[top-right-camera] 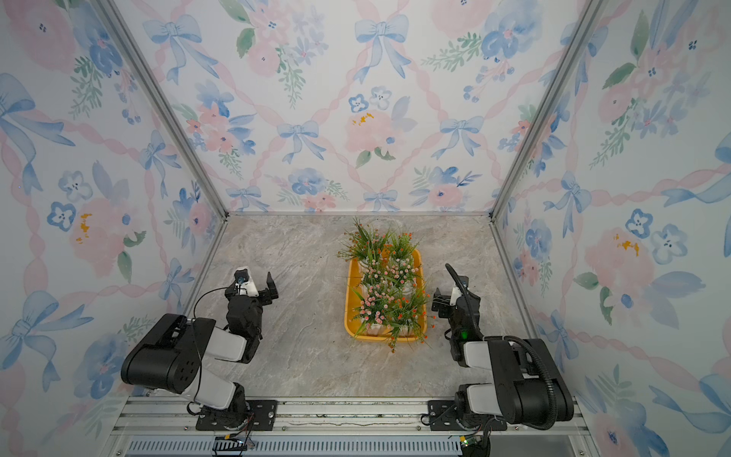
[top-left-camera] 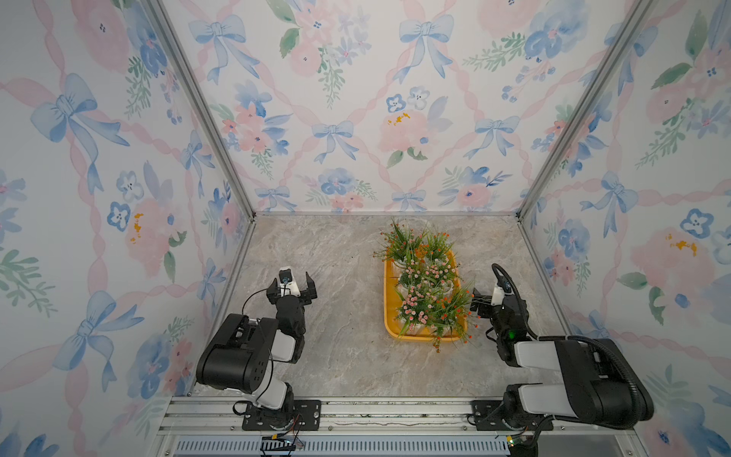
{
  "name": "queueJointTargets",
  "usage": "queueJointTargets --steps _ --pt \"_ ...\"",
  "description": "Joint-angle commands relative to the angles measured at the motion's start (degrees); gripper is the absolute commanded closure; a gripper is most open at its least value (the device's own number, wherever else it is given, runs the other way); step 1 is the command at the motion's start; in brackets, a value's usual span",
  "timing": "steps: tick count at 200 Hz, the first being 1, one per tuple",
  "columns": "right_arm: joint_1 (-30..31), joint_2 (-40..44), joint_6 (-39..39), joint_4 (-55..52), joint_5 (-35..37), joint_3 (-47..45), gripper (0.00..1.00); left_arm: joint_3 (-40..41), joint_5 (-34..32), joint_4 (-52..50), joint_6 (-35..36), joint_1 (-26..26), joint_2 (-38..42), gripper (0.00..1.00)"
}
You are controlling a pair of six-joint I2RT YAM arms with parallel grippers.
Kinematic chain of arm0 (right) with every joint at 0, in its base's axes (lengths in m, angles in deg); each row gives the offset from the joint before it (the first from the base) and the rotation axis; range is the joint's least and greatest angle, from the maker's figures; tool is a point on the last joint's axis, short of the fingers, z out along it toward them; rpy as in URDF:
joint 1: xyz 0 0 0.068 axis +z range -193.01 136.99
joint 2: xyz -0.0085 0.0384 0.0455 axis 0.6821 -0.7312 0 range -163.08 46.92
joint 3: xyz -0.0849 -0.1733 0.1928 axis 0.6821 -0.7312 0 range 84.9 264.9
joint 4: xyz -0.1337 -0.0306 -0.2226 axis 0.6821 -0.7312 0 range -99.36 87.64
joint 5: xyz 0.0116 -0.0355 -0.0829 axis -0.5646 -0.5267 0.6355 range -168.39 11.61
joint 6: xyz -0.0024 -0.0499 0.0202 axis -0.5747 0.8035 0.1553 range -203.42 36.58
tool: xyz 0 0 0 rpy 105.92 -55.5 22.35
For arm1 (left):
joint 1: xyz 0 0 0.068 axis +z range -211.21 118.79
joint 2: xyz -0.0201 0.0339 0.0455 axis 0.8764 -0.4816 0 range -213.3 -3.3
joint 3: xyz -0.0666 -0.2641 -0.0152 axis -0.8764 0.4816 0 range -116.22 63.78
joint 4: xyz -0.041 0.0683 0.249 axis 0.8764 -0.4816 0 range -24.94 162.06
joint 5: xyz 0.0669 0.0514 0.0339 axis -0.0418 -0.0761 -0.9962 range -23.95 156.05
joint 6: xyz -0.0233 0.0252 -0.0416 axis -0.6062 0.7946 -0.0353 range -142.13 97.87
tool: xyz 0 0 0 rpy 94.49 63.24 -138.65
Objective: Put the potted gypsophila into the storage box
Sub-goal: Reset both arms
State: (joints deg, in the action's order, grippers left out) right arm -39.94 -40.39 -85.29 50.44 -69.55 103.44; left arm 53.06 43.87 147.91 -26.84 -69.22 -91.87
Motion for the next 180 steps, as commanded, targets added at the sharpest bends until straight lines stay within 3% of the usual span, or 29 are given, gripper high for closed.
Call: queueJointTargets --steps 1,18,33,180 --pt "-1.2 -2.4 -0.4 8.1 -0.7 0.3 0.03 0.4 -0.9 1.8 -0.5 -0.3 0.0 0.02" --pt "-2.2 -0.5 0.4 -3.8 -5.4 4.5 0.03 0.4 -1.0 1.8 -0.5 -0.3 0.0 0.02" --pt "-1.8 -2.0 0.6 0.7 -5.7 3.7 0.03 0.4 -0.9 1.8 -0.6 -0.2 -0.1 0.02" --pt "0.1 -1.4 2.0 -1.5 -1.9 4.1 0.03 0.4 -1.0 1.8 -0.4 -0.2 0.1 0.02"
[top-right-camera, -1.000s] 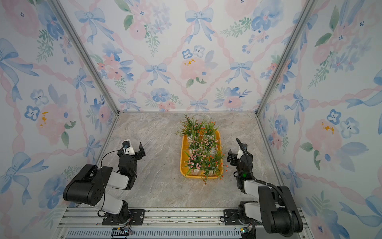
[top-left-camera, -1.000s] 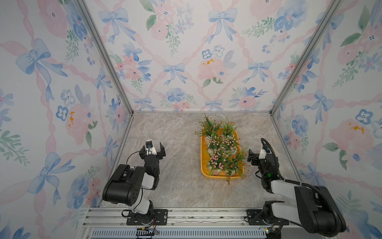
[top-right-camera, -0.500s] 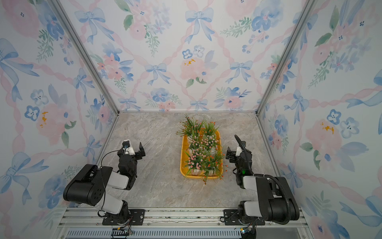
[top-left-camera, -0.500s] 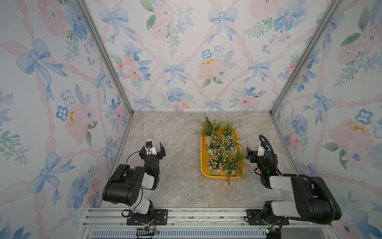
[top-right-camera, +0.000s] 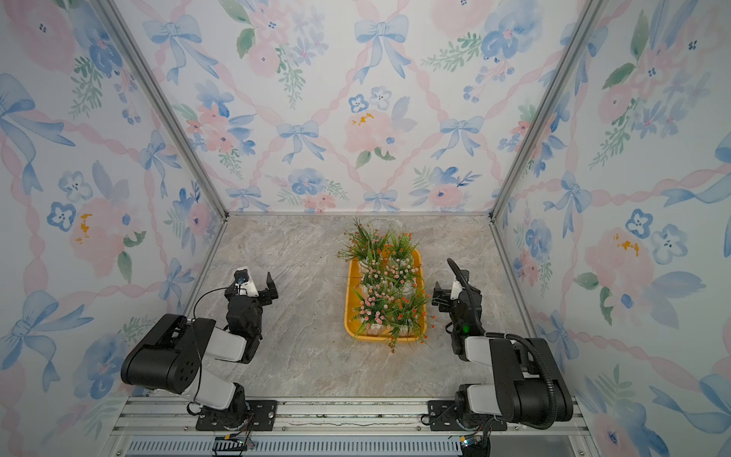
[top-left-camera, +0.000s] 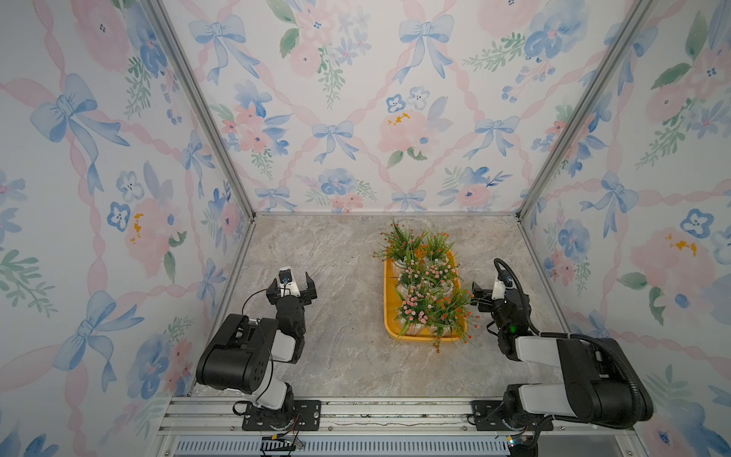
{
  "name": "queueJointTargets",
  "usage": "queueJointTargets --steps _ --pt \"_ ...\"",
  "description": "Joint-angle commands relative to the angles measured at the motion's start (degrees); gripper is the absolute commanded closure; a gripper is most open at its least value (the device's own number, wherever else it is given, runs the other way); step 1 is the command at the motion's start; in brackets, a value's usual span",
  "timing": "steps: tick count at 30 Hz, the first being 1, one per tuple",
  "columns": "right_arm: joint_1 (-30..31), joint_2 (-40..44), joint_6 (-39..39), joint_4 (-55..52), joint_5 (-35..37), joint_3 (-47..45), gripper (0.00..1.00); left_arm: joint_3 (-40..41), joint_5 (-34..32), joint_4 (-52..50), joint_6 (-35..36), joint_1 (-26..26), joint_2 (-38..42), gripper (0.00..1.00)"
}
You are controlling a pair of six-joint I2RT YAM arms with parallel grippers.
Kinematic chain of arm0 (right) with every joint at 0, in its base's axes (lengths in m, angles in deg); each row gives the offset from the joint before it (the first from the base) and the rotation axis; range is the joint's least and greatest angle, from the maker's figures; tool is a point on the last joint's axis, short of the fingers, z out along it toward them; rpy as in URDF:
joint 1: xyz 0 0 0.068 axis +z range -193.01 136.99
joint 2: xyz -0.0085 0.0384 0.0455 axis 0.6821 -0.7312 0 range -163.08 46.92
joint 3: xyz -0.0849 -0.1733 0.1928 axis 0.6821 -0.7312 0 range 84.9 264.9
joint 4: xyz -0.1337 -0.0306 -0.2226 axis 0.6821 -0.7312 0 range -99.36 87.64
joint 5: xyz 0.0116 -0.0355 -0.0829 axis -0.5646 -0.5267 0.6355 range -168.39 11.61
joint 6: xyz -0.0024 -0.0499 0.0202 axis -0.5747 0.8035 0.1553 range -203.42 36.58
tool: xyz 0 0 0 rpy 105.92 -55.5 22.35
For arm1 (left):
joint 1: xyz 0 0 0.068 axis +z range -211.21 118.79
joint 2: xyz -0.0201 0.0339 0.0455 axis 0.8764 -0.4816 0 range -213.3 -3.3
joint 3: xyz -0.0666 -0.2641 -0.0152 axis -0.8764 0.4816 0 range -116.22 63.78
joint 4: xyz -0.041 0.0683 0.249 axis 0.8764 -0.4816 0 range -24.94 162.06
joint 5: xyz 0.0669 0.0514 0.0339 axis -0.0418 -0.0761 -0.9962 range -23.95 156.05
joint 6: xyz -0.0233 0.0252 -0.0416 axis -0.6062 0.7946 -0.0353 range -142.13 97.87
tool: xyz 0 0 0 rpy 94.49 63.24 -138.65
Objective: Put the potted gypsophila into the storage box
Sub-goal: Reset both arms
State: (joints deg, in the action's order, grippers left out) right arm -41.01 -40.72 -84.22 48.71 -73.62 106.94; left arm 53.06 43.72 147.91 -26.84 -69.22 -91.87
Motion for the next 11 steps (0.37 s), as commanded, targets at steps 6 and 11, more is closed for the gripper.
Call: queueJointTargets --steps 6,11 --pt "1.3 -1.0 1.0 0.4 2.3 0.6 0.03 0.4 -0.9 1.8 -0.4 -0.3 -0.2 0.02" --pt "1.3 -1.0 1.0 0.4 2.3 0.6 0.03 0.5 -0.8 1.8 -0.5 -0.3 0.2 0.02"
